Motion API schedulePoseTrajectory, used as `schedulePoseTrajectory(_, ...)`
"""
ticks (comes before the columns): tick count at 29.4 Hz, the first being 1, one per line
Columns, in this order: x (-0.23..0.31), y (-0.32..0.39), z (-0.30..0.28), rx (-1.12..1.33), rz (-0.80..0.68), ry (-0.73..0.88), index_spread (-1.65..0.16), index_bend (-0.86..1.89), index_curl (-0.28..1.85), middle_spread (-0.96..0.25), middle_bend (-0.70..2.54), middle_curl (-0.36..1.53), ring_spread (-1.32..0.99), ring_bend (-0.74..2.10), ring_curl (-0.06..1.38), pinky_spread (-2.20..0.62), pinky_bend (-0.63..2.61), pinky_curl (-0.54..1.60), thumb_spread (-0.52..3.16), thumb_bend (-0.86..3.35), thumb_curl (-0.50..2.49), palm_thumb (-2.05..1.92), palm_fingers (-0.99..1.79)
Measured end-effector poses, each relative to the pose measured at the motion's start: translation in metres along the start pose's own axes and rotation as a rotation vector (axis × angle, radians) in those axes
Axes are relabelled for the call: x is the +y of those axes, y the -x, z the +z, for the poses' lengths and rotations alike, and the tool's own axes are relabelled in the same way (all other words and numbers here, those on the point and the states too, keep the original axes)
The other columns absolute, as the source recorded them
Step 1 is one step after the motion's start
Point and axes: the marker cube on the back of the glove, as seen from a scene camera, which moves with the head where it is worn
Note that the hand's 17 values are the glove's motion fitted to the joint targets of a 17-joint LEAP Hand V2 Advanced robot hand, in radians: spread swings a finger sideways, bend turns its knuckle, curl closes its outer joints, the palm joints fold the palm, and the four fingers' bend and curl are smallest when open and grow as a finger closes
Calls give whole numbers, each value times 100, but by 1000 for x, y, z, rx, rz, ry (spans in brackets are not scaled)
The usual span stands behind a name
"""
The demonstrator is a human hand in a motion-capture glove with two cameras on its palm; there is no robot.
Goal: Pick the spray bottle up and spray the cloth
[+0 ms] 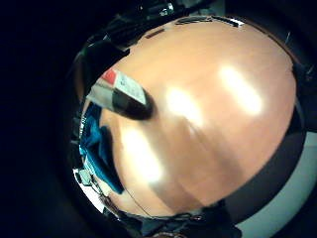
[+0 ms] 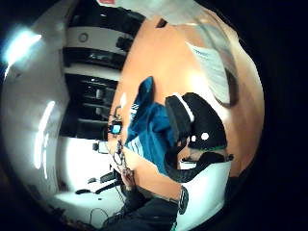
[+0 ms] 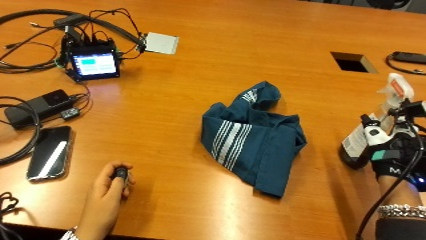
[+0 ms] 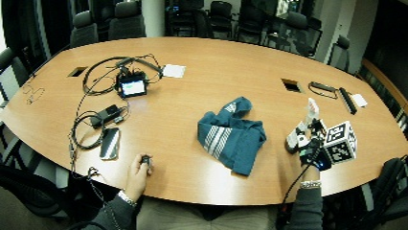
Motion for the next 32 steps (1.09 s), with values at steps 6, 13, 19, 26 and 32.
schedulePoseTrajectory(6,-42,22,35,-306,-68,-90,-33,12,19,-1,31,31,-1,56,31,23,50,31,122,13,28,70,46)
schedulePoseTrajectory(13,-80,30,45,-538,-116,-257,-31,15,21,-9,41,36,-8,61,32,16,40,28,123,16,32,82,78)
schedulePoseTrajectory(19,-105,28,52,-623,-141,-372,-30,12,23,-17,46,40,-14,65,35,1,39,30,112,12,37,86,108)
schedulePoseTrajectory(26,-108,14,59,-553,-199,-577,-29,10,24,-21,47,45,-19,73,42,-23,63,40,108,7,41,84,129)
schedulePoseTrajectory(32,-106,13,61,-502,-269,-640,-28,12,25,-22,52,49,-21,78,45,-29,69,43,108,4,44,84,132)
